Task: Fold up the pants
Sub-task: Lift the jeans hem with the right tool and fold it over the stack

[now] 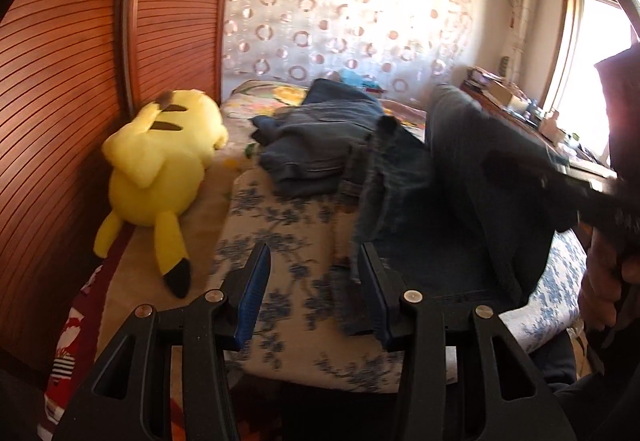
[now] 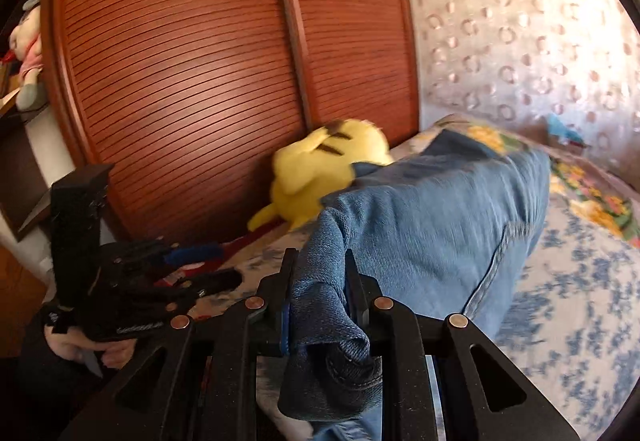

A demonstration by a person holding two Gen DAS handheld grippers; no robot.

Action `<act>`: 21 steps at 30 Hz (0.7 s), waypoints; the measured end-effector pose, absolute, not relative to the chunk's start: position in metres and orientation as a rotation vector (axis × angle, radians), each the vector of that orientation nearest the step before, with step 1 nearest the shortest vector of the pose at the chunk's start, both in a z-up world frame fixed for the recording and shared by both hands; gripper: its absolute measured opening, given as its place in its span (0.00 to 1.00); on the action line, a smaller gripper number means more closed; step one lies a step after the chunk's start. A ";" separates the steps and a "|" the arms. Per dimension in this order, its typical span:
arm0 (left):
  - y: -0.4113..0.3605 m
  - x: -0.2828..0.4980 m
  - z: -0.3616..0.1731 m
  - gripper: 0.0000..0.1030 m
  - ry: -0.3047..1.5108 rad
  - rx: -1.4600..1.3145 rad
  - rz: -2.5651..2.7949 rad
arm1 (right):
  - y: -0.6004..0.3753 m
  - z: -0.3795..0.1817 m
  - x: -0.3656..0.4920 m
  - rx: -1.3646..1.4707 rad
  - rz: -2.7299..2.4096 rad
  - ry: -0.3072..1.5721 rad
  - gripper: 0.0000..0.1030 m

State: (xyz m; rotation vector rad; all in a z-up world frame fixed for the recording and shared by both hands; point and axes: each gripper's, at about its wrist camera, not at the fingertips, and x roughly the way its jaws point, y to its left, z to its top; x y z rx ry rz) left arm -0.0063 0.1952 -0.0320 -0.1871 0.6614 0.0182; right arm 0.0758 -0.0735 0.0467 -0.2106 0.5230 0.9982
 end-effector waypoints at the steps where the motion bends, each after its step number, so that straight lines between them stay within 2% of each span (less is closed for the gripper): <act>1: 0.200 -0.007 -0.032 0.45 0.659 -0.193 0.026 | -0.068 0.042 0.077 -0.216 1.014 0.540 0.20; 9: 0.208 -0.006 -0.032 0.45 0.653 -0.215 0.053 | -0.044 0.000 0.087 -0.299 1.074 0.661 0.20; 12: 0.205 -0.005 -0.033 0.45 0.656 -0.210 0.044 | -0.047 -0.004 0.095 -0.275 1.073 0.678 0.23; 14: 0.203 -0.003 -0.032 0.45 0.658 -0.204 0.036 | -0.046 0.001 0.095 -0.258 1.069 0.678 0.28; 16: 0.201 -0.002 -0.031 0.45 0.657 -0.199 0.029 | -0.050 0.005 0.090 -0.261 1.067 0.674 0.39; 21: 0.196 -0.001 -0.028 0.45 0.654 -0.187 0.018 | -0.062 0.022 0.074 -0.265 1.068 0.643 0.47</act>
